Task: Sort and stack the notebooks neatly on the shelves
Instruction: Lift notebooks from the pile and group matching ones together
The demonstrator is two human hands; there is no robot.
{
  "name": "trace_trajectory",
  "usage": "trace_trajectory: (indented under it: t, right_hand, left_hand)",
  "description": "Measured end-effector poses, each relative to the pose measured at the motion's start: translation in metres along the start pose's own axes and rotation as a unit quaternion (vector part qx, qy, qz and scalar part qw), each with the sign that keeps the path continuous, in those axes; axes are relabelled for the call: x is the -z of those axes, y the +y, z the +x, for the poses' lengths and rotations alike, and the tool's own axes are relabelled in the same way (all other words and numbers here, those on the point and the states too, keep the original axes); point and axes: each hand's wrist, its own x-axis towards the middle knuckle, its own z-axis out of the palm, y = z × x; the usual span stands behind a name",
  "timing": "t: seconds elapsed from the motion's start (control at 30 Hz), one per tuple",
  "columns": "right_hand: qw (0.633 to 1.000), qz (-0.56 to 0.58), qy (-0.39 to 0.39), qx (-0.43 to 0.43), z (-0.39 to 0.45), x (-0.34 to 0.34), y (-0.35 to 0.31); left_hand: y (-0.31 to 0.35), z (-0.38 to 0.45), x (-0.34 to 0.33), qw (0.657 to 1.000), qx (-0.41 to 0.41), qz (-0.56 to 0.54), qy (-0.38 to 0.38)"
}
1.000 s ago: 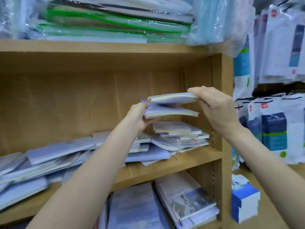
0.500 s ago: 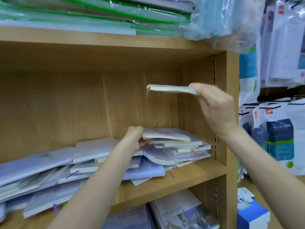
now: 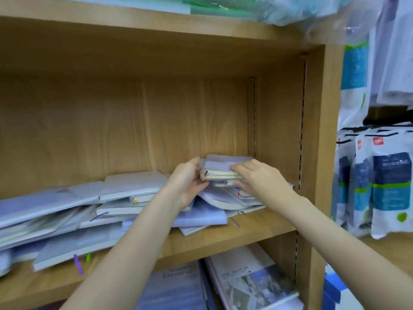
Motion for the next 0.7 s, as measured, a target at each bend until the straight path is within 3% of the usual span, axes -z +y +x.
trace_trajectory:
  t: [0.1, 0.2, 0.3, 0.37, 0.57, 0.7]
  right_hand:
    - [0.993, 0.027, -0.025, -0.110, 0.018, -0.001, 0.000]
    - [0.981, 0.108, -0.088, -0.135, 0.024, 0.006, 0.010]
    - [0.946, 0.236, -0.143, -0.171, 0.014, 0.017, 0.017]
    - [0.946, 0.223, -0.163, -0.168, 0.005, 0.018, 0.015]
    - [0.974, 0.096, -0.082, -0.188, 0.019, 0.005, 0.013]
    - [0.960, 0.131, -0.023, -0.245, 0.029, 0.015, 0.037]
  left_hand:
    - [-0.002, 0.001, 0.005, 1.000, 0.011, -0.019, 0.006]
    - [-0.002, 0.002, 0.007, 0.999, 0.030, -0.036, 0.002]
    - [-0.002, 0.002, 0.005, 0.998, 0.025, -0.060, -0.003]
    - [0.002, 0.003, 0.000, 0.996, 0.012, -0.087, -0.021]
    - [0.002, 0.005, -0.005, 0.995, 0.013, -0.002, -0.104]
    - [-0.007, 0.009, 0.000, 0.995, 0.038, 0.070, -0.057]
